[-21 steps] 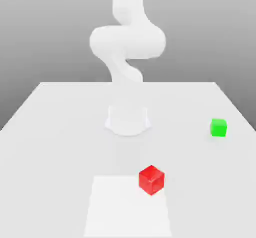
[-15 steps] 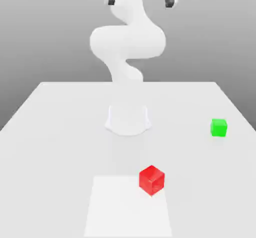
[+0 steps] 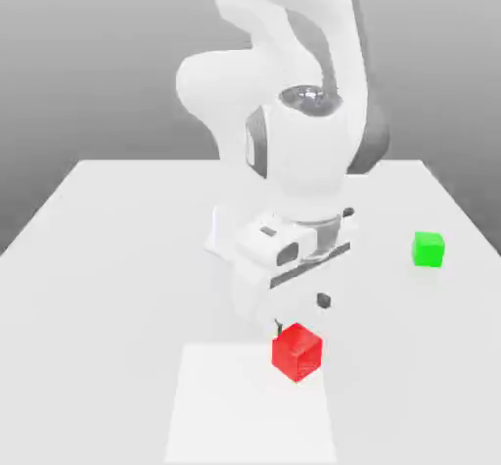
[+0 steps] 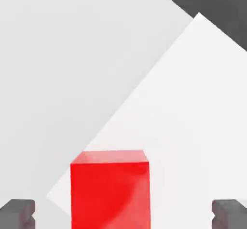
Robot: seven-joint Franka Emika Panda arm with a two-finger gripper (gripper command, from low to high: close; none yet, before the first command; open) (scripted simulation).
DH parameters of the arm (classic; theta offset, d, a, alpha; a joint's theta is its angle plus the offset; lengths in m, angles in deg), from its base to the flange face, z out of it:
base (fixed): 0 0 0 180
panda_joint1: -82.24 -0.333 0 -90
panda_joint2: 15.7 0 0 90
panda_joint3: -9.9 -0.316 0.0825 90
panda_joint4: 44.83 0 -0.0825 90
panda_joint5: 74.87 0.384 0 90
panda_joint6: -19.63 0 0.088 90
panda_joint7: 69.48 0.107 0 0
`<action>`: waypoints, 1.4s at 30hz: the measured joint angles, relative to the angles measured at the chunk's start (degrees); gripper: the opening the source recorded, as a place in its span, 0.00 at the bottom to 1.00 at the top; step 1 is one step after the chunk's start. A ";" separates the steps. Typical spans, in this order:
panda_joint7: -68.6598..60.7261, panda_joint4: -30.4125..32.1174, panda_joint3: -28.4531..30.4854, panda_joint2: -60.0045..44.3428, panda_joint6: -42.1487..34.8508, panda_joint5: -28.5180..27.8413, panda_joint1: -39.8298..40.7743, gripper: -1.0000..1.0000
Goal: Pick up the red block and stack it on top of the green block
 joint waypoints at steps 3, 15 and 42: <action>-0.91 -0.76 -0.85 -6.31 5.38 1.16 0.58 0.50; -0.12 0.00 -0.72 -1.06 0.83 -0.01 0.76 0.00; -1.73 1.09 -32.99 15.35 -13.15 11.39 -41.77 0.00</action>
